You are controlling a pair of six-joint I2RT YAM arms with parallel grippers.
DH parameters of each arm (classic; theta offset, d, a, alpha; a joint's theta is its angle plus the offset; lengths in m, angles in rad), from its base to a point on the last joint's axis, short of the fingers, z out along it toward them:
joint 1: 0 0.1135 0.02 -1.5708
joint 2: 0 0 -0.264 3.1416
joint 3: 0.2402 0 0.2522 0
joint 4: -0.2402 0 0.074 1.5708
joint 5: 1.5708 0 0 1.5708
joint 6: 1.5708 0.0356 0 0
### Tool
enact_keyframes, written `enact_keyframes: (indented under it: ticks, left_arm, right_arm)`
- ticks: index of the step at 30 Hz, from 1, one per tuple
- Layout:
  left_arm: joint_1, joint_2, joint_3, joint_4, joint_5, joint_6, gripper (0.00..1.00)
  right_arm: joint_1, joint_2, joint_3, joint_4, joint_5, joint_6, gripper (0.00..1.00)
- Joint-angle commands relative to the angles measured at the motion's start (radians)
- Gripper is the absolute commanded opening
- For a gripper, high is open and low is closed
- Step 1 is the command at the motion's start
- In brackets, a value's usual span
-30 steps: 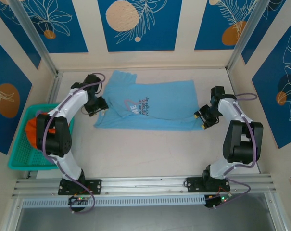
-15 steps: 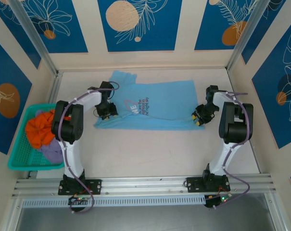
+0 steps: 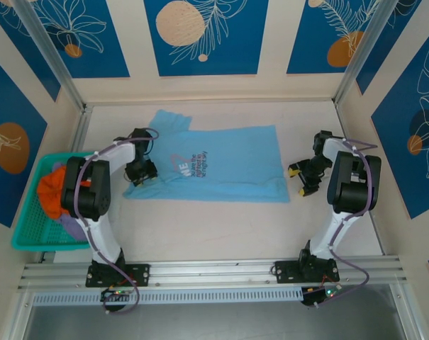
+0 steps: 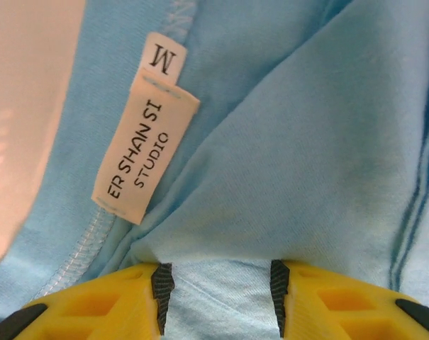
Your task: Fold and stack the t-shirts
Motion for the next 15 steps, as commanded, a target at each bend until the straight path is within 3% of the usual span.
enact_keyframes:
  ticks: [1,8,11,15]
  left_arm:
    - [0.026,-0.027,-0.065,-0.061,-0.04,-0.022,0.47]
    - [0.032,-0.041,0.115,-0.113,0.012,0.011,0.59]
    - [0.031,-0.045,0.203,-0.131,0.055,-0.009,0.61]
    - [0.035,-0.057,0.225,-0.077,0.2,-0.07,0.66]
  right_arm:
    - [-0.005,-0.06,-0.028,-0.001,0.043,-0.041,0.76]
    - [0.04,-0.125,0.043,0.068,-0.023,-0.081,0.8]
    - [0.147,-0.142,0.093,0.146,-0.125,-0.105,0.75]
    - [0.364,-0.102,0.201,0.207,-0.214,-0.153,0.67]
